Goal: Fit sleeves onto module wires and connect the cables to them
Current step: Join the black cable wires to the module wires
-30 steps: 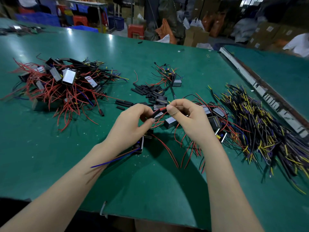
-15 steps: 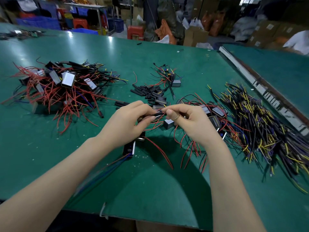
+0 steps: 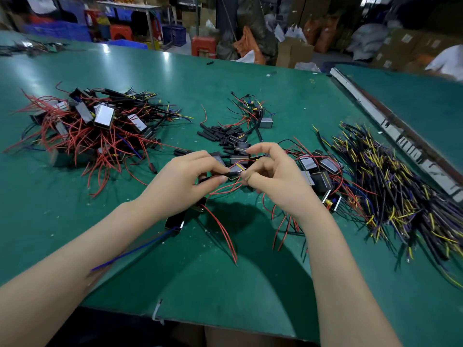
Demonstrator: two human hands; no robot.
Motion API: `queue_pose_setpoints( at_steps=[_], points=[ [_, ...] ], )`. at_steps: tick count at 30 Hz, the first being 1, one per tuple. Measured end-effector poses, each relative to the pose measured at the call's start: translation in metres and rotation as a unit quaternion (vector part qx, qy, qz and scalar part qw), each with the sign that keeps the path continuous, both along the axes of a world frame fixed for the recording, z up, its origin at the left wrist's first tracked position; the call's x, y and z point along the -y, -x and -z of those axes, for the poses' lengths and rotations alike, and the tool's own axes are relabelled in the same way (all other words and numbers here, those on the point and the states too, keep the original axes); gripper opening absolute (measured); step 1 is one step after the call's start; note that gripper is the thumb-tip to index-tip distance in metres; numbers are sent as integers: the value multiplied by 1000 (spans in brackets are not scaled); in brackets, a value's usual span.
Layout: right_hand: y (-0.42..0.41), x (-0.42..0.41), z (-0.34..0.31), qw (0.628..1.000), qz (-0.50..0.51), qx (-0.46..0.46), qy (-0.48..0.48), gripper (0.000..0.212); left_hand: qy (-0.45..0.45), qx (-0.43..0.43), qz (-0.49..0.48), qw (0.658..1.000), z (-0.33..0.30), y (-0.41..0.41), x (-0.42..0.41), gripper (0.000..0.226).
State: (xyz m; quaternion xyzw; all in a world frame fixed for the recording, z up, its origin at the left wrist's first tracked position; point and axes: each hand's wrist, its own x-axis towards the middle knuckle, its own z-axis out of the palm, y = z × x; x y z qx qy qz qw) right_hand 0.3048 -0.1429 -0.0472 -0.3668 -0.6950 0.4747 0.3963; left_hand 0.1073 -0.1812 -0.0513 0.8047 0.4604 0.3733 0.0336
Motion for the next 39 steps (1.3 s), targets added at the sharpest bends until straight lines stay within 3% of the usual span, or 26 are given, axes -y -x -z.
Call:
queue_pose_setpoints(
  at_steps=[12,19,31,35,39],
  points=[
    [2,0,-4,997,48,-47,44,30,24,3,25,999,-7,-5,-2,14],
    [-1,1,-7,999,20,-45,3,44,37,22,-21,999,-9,-12,-1,8],
    [2,2,-5,999,33,-36,-17,45,55,132,-74,987,-2,-21,2,7],
    [-1,0,-5,999,34,-29,-11,40,26,72,-53,996,-5,-20,0,8],
    [-4,-3,-2,1000,-3,0,18,22,26,45,-37,998,-4,-13,-2,5]
  ],
)
